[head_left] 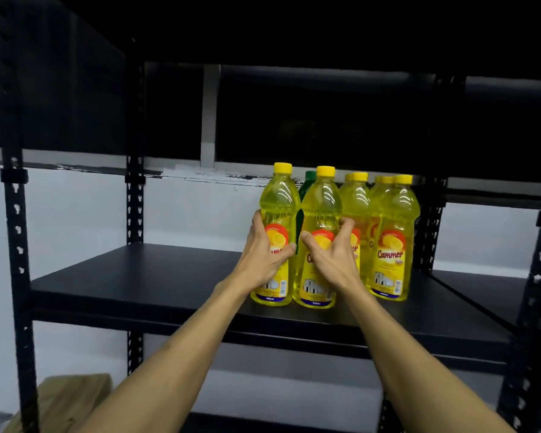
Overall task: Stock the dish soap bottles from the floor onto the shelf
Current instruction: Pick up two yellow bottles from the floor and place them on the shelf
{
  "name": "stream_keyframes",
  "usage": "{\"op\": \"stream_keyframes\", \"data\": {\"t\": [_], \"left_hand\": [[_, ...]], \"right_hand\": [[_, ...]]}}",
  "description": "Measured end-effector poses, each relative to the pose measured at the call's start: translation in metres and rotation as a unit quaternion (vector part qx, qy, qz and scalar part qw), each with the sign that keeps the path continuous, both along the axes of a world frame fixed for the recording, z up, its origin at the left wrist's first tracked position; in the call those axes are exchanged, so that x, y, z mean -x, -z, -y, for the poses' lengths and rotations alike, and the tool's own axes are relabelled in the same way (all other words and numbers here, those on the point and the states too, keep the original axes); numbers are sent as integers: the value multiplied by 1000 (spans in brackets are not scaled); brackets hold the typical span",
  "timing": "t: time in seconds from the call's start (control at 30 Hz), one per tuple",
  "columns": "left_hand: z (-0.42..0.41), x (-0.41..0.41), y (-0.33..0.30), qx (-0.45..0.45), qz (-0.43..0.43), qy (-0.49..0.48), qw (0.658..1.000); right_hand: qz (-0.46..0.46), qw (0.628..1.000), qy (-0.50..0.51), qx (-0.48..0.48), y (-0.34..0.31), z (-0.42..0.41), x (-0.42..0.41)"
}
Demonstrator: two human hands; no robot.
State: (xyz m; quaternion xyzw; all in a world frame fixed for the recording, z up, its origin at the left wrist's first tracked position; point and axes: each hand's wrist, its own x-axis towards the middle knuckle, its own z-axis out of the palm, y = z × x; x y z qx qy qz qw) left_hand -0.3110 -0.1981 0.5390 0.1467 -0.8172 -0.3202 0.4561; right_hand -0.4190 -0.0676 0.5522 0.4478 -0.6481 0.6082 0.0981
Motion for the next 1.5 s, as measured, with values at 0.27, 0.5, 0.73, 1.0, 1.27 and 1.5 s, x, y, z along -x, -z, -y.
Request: {"op": "stream_keyframes", "data": {"t": [0.27,0.5,0.73,1.0,1.27,1.5], "left_hand": [[52,34,1,18,-8,0,1000],[71,50,8,29,-34,16,999],[74,51,8,13,-19,26,999],[46,33,34,-5,68,-80,995],[-37,-45,61,129,246,-171,946],[-82,-112,100,217,302,-170,913]], "right_hand": [[-72,997,34,-14,8,48,30],[-115,991,72,-19,16,69,44],[-105,990,78,-43,17,73,49],[-68,982,88,-153,42,51,29],[-157,919,109,-345,61,-10,-25],[-297,870,172,-354,119,-72,-81]]}}
